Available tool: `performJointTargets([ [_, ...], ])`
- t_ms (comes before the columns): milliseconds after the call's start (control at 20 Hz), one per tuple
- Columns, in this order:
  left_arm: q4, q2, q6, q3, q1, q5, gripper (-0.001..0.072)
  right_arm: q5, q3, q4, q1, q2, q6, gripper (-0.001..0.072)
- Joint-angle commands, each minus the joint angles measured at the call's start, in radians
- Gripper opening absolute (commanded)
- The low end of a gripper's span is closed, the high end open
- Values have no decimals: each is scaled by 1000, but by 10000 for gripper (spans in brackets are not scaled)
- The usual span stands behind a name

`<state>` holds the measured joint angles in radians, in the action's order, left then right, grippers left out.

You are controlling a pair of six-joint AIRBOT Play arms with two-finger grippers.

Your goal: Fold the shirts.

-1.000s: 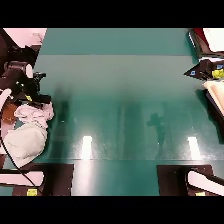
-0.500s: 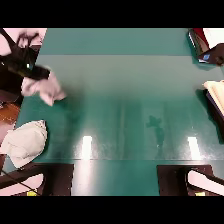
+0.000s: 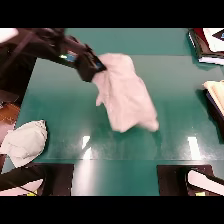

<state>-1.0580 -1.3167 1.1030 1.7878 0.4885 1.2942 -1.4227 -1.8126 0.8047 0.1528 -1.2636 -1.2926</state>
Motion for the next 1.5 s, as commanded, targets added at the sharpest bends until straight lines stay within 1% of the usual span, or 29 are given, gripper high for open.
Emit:
performJointTargets([
  [0, 0, -148, -33, 8, 31, -83, 24, -24, -12, 0, 1, 0, 0, 12],
  [50, -28, -201, -23, 8, 23, -118, 97, -33, -12, 1, 1, 0, 0, 12],
  [100, -51, -241, 25, 8, 13, -145, 398, -44, -12, 2, 1, -1, 0, 12],
  [150, -66, -272, 81, 8, -1, -156, 630, -51, -12, 7, 1, -1, 0, 12],
  [200, -70, -290, 126, 8, -24, -140, 639, -55, -12, 13, 1, -1, 0, 12],
  [300, -67, -293, 180, 10, -88, -56, 639, -54, -12, 29, 1, -1, 0, 12],
  [450, -60, -284, 212, -5, -207, 193, 639, -54, -11, 45, 1, -2, 0, 12],
  [500, -52, -272, 225, -50, -234, 224, 638, -53, -11, 45, 1, -2, 0, 12],
  [600, -38, -218, 230, -229, -257, 194, 639, -55, -11, 60, 0, -1, 0, 12],
  [700, 1, -159, 218, -452, -253, 124, 639, -53, -11, 60, 1, -3, 0, 12],
  [750, 66, -134, 179, -568, -253, 92, 639, -54, -11, 61, 1, -3, 0, 12],
  [850, 150, -106, 122, -752, -253, 43, 639, -47, -11, 61, 0, -4, 0, 12],
  [950, 193, -101, 101, -862, -253, 7, 639, -46, -11, 61, -7, -10, 0, 12],
  [1100, 228, -101, 100, -922, -253, -46, 639, -59, -11, 59, -8, -29, -1, 12],
  [1250, 232, -101, 101, -924, -248, -58, 638, -96, -11, 59, -8, -52, -1, 12],
  [1350, 228, -101, 101, -925, -210, -67, 638, -109, -11, 59, -8, -64, -1, 12],
  [1450, 211, -101, 101, -925, -139, -104, 638, -107, -11, 59, -8, -68, -1, 12],
])
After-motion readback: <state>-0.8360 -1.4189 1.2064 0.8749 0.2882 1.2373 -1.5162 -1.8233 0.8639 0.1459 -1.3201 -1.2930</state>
